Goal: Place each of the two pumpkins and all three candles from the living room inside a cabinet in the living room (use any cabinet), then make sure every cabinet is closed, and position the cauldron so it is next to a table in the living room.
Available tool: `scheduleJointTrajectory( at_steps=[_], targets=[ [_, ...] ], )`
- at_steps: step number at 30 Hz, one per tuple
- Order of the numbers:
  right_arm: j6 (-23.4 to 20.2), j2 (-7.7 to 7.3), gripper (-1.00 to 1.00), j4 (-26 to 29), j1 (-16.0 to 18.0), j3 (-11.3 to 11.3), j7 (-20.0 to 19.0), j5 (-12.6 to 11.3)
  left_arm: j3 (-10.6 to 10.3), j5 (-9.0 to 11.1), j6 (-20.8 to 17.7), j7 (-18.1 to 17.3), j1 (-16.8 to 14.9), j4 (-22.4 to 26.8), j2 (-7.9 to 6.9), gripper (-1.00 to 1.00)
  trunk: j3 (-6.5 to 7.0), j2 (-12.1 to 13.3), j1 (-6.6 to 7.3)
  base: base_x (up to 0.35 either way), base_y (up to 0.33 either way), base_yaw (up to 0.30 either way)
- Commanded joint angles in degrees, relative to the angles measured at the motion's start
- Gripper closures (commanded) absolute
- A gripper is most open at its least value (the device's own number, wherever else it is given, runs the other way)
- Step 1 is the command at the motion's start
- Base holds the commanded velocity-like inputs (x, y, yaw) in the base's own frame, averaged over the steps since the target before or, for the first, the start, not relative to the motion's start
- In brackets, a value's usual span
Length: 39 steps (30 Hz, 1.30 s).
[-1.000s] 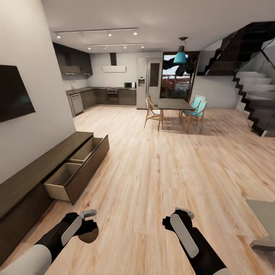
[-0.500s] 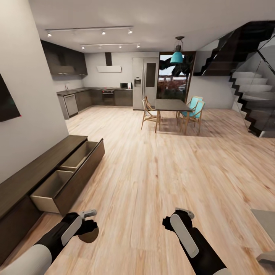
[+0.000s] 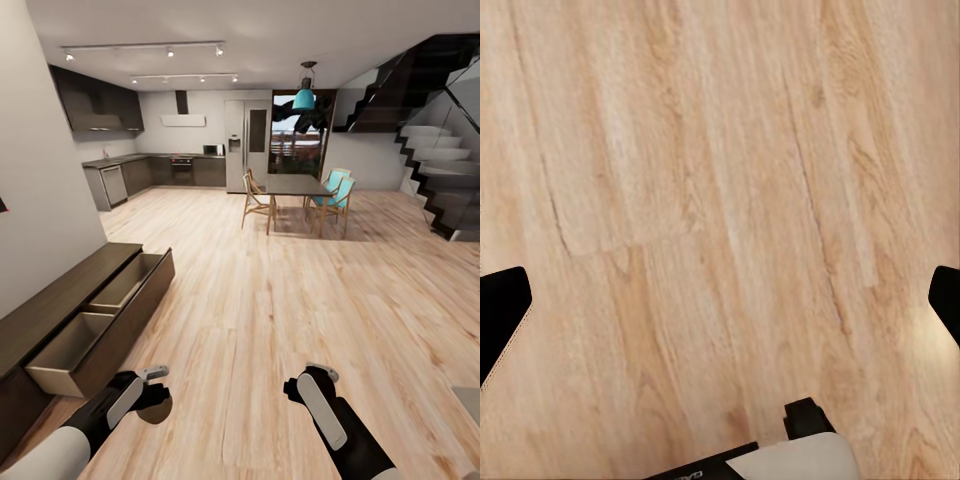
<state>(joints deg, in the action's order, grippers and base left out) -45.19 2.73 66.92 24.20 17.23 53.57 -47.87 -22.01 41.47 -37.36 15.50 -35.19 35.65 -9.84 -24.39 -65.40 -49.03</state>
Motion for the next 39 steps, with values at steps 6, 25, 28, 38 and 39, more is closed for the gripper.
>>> scheduleJointTrajectory(
  at_steps=[6,25,28,38,39],
  targets=[
    [-0.2,-0.01,-1.0,0.1,0.1,0.1,0.6,-0.5,-0.4,0.5,-0.1,0.5,-0.1,0.1,-0.09,1.0,-0.07,0.0,-0.04,0.333,0.0,-0.023],
    [-0.2,-0.01,-1.0,0.1,0.1,0.1,0.6,-0.5,-0.4,0.5,-0.1,0.5,-0.1,0.1,-0.09,1.0,-0.07,0.0,-0.04,0.333,0.0,-0.047],
    [-0.2,-0.01,-1.0,0.1,0.1,0.1,0.6,-0.5,-0.4,0.5,-0.1,0.5,-0.1,0.1,-0.09,1.0,-0.07,0.0,-0.04,0.333,0.0,-0.002],
    [-0.2,-0.01,-1.0,0.1,0.1,0.1,0.6,-0.5,-0.4,0.5,-0.1,0.5,-0.1,0.1,-0.09,1.0,-0.07,0.0,-0.04,0.333,0.0,0.0],
    [-0.2,-0.01,-1.0,0.1,0.1,0.1,0.6,-0.5,-0.4,0.5,-0.1,0.5,-0.1,0.1,-0.09,1.0,-0.07,0.0,-0.04,0.333,0.0,0.0]
  ],
)
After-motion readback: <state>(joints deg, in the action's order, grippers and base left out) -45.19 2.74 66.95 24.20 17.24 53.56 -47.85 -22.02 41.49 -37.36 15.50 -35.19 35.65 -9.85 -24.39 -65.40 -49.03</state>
